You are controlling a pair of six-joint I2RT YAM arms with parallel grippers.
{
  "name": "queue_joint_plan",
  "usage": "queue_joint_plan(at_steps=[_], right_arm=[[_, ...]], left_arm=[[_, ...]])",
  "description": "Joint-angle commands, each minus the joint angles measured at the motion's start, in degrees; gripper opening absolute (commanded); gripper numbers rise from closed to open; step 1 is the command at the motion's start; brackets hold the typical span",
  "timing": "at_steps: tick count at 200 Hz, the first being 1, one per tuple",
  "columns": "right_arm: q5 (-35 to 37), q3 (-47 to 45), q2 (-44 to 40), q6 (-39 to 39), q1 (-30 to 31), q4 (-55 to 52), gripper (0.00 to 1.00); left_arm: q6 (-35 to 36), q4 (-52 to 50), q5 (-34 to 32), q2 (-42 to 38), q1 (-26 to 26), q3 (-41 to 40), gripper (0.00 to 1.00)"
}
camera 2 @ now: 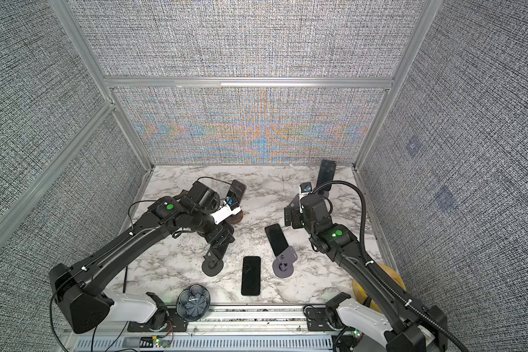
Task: Remove the phone from the phone stand
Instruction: Remove the phone from the phone stand, then place the phone at the center of the table.
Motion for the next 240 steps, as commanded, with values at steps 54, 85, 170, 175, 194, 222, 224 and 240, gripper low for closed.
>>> queue_joint_plan(at_steps=[54, 85, 170, 175, 194, 222, 224, 240], right_arm=[[6.73, -5.17, -10.17, 2.61, -2.50, 2.59, 0.99], [6.40, -6.38, -12.56, 5.04, -5.15, 1.86, 0.99], [6.56, -8.91, -13.02, 7.56, -7.26, 1.36, 0.99], [6.50, -8.86, -12.97, 7.57, -7.34, 1.39, 0.99], [6.15, -8.85, -12.80, 7.66, -7.51, 1.21, 0.99], [6.03, -9.09, -12.80, 7.83, -7.66, 1.04, 0.99], [5.99, -9.09, -12.80, 7.83, -7.73, 1.04, 0.99], [5.96, -9.47, -12.80, 7.92, -7.87, 1.04, 0.99]], left_arm=[[-4.11, 3.16, 5.01, 6.10, -0.81, 6.18, 0.54], [-5.10, 5.74, 3.58, 10.26, -2.21, 6.59, 0.54], [-3.63, 8.33, -5.63, 25.12, -4.25, 9.88, 0.54], [-3.34, 8.56, -5.58, 26.01, -4.25, 10.08, 0.54], [-2.26, 7.70, -5.57, 29.74, -4.25, 12.03, 0.54], [-0.86, 5.39, -6.94, 34.13, -4.25, 15.14, 0.54], [-0.70, 5.29, -7.02, 34.16, -4.18, 15.27, 0.54], [0.15, 4.75, -8.39, 37.22, -4.16, 16.19, 0.54]])
